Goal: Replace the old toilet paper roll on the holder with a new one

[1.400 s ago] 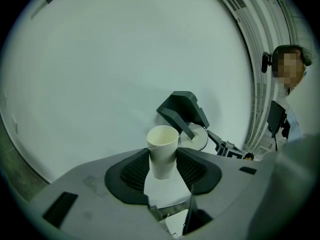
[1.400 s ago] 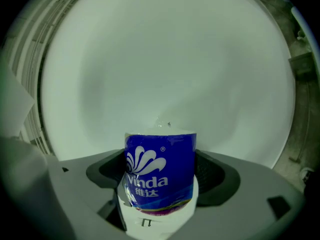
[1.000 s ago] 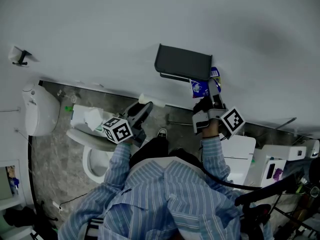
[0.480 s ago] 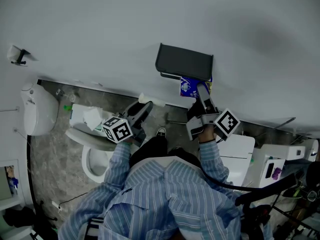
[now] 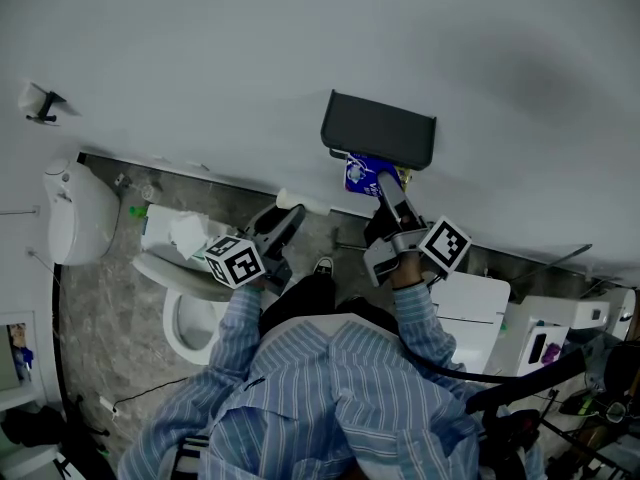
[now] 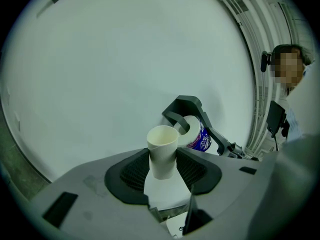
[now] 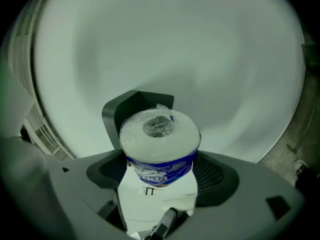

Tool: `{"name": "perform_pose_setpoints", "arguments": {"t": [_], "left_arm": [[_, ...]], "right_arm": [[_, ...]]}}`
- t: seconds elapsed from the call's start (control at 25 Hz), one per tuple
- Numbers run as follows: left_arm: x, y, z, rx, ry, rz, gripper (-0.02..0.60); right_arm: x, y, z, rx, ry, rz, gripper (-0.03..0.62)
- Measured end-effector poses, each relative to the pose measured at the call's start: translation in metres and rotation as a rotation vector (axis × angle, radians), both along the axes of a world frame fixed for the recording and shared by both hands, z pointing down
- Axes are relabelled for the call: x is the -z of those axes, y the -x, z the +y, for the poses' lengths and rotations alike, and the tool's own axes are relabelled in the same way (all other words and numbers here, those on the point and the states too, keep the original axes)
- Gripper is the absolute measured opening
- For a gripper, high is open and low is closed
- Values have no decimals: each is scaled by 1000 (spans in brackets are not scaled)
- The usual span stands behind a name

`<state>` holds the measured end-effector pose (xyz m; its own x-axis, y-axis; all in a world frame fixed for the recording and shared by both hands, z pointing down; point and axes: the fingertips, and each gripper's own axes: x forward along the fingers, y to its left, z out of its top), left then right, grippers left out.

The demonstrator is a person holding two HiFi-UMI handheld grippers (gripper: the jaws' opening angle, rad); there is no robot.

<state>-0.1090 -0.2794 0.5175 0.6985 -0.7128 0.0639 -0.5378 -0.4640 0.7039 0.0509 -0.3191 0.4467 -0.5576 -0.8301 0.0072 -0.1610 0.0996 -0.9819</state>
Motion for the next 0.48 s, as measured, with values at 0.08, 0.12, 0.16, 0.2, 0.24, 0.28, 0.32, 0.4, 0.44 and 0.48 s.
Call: {"name": "perform_pose_setpoints", "arguments": {"t": [0.08,0.12,0.16,0.2,0.24,0.28,0.32,0.4,0.44,0.48], "left_arm": [[-1,3,0,7,2,0,170],[-1,4,0,10,3,0,170],[-1,4,0,11,4,0,170],[-1,4,0,12,4,0,170],[-1,4,0,12,5,-1,170],[-2,4,0,11,6,-1,170],[-2,5,-1,10,6,-1,170],[-4,4,-1,8,8,-1,170],[-4,3,-1,7,8,-2,170],[-4,2,-1,6,8,-2,170]], "right_arm": [[0,5,0,15,1,0,414],[0,6,0,21,1,-2,414],[0,7,0,29,1,-2,414],[0,8,0,38,-1,-1,414],[0,9,0,45,-3,0,414],[0,10,-1,53,-5,2,414],[0,12,-1,60,-6,2,414],[-1,14,-2,78,-5,-3,414],[-2,16,-1,90,-1,-12,413],[-3,18,-1,103,3,-26,413]]}}
